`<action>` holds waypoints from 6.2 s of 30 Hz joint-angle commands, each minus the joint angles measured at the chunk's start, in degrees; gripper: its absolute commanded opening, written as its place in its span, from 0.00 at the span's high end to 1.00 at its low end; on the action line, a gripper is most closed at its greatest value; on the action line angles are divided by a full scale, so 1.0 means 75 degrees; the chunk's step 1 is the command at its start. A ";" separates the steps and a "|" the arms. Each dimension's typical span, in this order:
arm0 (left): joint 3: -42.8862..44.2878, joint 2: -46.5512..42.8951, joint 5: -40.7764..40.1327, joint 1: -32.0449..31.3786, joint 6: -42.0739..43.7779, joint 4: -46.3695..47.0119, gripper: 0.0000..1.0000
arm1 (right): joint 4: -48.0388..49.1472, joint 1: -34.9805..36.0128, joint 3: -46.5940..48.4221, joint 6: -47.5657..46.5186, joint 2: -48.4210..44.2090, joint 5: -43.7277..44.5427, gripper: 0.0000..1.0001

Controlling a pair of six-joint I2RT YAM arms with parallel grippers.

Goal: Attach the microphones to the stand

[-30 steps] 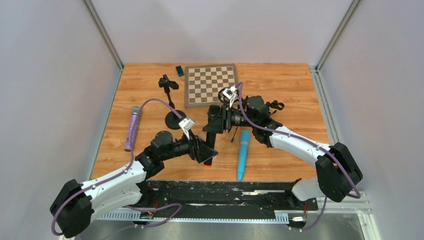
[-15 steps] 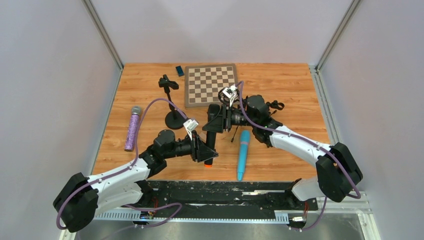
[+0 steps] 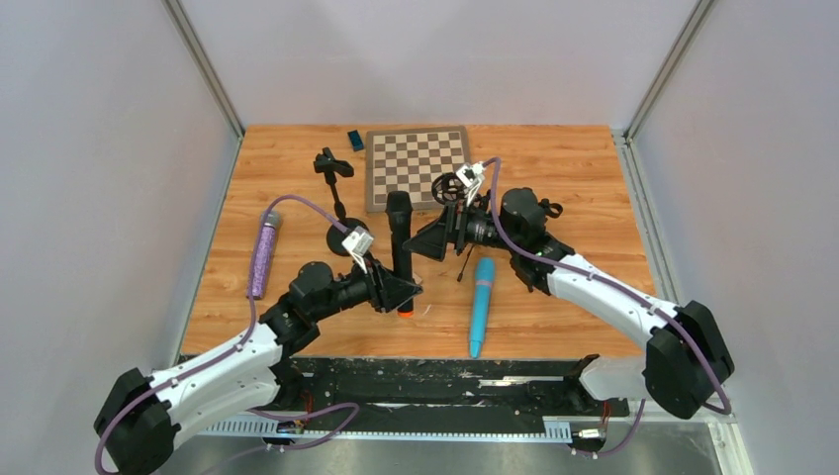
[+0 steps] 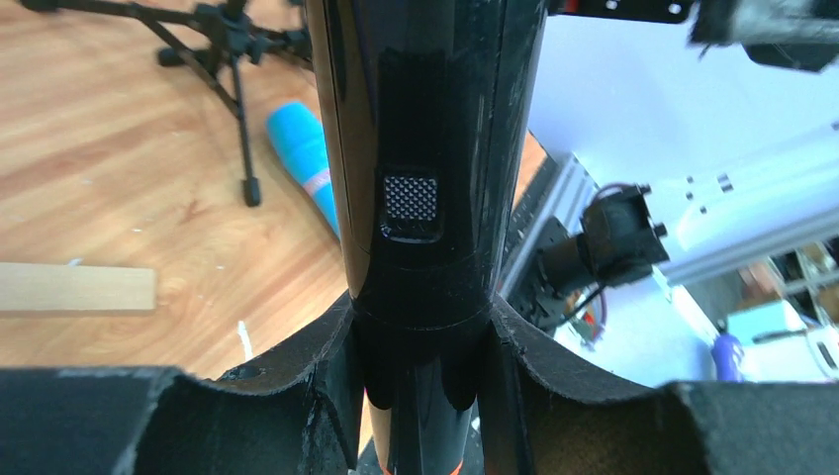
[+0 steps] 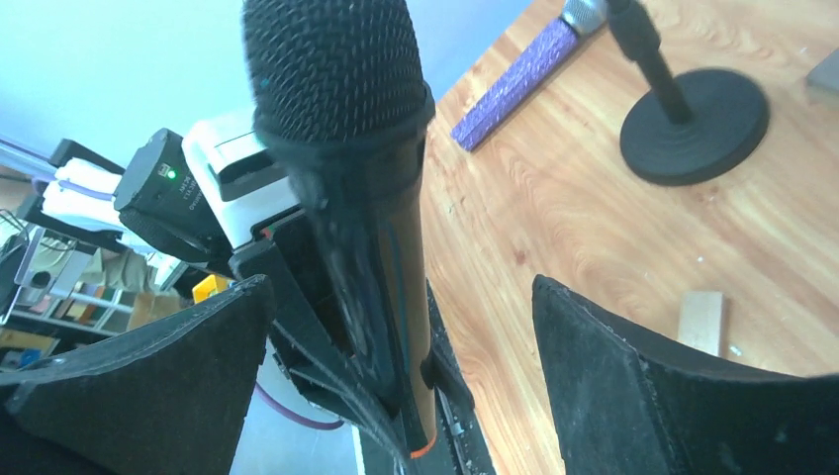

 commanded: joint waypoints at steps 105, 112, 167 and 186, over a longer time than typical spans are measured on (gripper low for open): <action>-0.0279 -0.2093 -0.1996 -0.0014 0.0052 -0.0798 0.00 | -0.0088 -0.0407 -0.0349 -0.0712 -0.0829 0.0940 1.00; 0.0073 -0.1705 -0.2249 -0.0015 0.0349 -0.1639 0.00 | -0.0415 -0.0553 -0.0343 -0.0923 -0.1346 0.0837 1.00; 0.2976 0.1262 -0.3863 0.1113 0.1709 -0.5704 0.00 | -0.0883 -0.0739 -0.1141 -0.2025 -0.2928 0.1653 1.00; 0.4915 -0.0531 -0.3907 0.2648 0.3250 -0.6305 0.00 | -0.0914 -0.0739 -0.1385 -0.1832 -0.2981 0.1742 1.00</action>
